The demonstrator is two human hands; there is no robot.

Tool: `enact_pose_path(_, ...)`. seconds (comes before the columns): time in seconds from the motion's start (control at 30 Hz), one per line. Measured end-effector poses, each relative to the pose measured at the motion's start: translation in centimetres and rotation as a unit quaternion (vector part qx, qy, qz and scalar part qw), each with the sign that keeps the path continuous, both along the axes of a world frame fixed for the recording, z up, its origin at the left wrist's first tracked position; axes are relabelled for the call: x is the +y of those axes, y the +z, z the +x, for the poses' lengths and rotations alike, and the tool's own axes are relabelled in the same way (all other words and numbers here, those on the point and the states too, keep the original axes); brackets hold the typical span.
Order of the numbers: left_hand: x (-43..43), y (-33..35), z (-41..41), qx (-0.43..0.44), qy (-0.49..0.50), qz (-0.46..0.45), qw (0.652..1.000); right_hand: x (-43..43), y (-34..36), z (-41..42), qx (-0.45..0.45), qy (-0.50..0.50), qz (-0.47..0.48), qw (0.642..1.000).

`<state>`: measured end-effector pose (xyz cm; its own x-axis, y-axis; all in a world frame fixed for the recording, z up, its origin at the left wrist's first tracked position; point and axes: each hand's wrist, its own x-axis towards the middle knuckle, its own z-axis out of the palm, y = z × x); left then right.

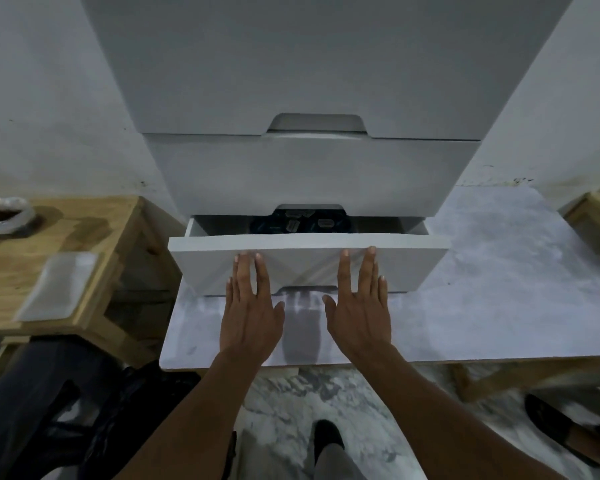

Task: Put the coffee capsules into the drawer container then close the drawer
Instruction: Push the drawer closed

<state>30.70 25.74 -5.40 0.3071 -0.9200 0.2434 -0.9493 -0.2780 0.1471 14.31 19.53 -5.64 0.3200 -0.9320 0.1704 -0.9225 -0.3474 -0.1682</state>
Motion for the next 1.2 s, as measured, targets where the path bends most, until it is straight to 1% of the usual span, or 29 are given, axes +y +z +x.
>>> enact_pose_path(0.27,-1.4,-0.6,-0.2,0.019,0.016,-0.004,1.0,-0.6,-0.5,1.1,-0.015,-0.012,-0.004,1.0)
enact_pose_path(0.5,-4.0,-0.1,0.8,0.023,0.011,0.013,1.0,-3.9,-0.2,0.7,0.007,0.014,-0.003,1.0)
enact_pose_path(0.83,-7.0,0.2,2.0,0.039,0.003,0.017,0.999,-7.0,-0.4,1.6,-0.013,0.011,0.032,0.999)
enact_pose_path(0.97,-7.2,-0.4,2.5,0.028,0.006,0.021,0.999,-7.1,-0.8,1.9,-0.022,0.001,0.03,0.999)
enact_pose_path(1.07,-7.0,-0.3,2.5,0.024,0.004,0.032,0.999,-7.2,-0.7,1.8,-0.023,-0.003,0.046,0.999)
enact_pose_path(1.2,-6.8,0.5,2.6,0.045,-0.003,0.043,0.998,-6.8,0.2,1.6,-0.026,0.003,0.065,0.998)
